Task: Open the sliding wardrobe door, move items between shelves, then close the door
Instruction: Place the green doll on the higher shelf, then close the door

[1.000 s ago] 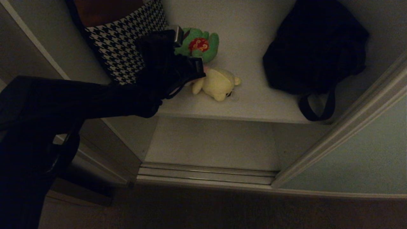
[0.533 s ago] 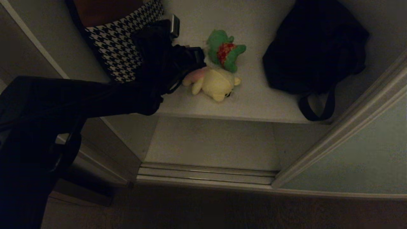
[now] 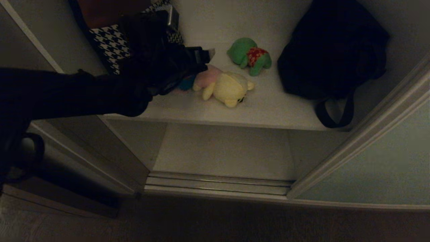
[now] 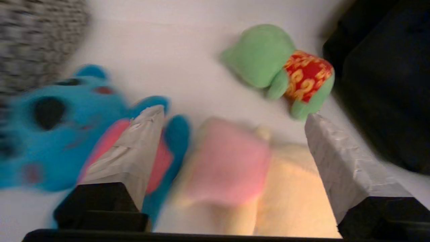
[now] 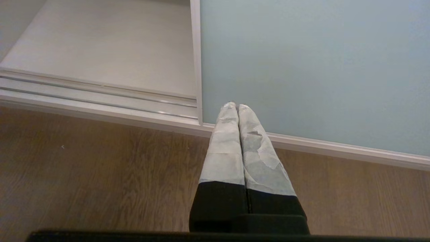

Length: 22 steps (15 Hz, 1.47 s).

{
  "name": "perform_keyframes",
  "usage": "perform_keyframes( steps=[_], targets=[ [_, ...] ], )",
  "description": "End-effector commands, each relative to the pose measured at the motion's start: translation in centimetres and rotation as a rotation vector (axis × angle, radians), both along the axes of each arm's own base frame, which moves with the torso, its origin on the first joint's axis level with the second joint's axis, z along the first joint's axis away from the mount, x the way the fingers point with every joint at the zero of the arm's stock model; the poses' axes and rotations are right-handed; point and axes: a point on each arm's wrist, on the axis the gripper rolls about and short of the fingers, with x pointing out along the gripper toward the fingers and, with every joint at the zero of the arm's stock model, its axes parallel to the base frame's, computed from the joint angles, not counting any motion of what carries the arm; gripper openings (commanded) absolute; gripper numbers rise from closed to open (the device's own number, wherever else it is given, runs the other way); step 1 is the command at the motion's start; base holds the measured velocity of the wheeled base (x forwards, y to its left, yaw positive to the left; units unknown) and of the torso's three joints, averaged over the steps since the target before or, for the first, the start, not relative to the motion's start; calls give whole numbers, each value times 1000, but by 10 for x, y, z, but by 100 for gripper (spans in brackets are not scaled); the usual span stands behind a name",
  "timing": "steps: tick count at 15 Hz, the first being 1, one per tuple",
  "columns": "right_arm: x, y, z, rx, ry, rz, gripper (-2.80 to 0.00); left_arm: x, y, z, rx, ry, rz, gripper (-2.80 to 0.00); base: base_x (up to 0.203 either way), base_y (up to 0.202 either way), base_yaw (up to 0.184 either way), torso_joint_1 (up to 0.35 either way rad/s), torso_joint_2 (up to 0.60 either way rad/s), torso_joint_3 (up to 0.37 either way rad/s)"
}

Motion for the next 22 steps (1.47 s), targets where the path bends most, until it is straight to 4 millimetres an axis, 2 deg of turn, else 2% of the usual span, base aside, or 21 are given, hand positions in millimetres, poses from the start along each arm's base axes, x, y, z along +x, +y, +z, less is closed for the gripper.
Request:
perform_keyframes(
  steps=[1,4,7,13,16,19,20,22],
  targets=[
    [0,0,0,0,1,1,-280,-36,22,30,-11,-32,18,0,0,0,0,0,0,0],
    [0,0,0,0,-1,1,-280,-60,35,34,40,22,40,0,0,0,0,0,0,0],
    [0,0,0,0,0,1,-280,-74,41,15,96,153,43,0,0,0,0,0,0,0],
    [0,0,0,0,1,1,-280,-122,65,0,97,270,71,0,0,0,0,0,0,0],
    [0,0,0,0,0,1,-280,-147,80,7,94,260,92,0,0,0,0,0,0,0],
    [0,0,0,0,0,1,-280,-173,101,0,132,256,133,0,0,0,0,0,0,0],
    [0,0,0,0,-2,1,-280,-180,110,-7,158,280,159,-280,0,0,0,0,0,0],
    [0,0,0,0,0,1,-280,-196,121,-12,184,322,183,-280,0,0,0,0,0,0]
  ],
)
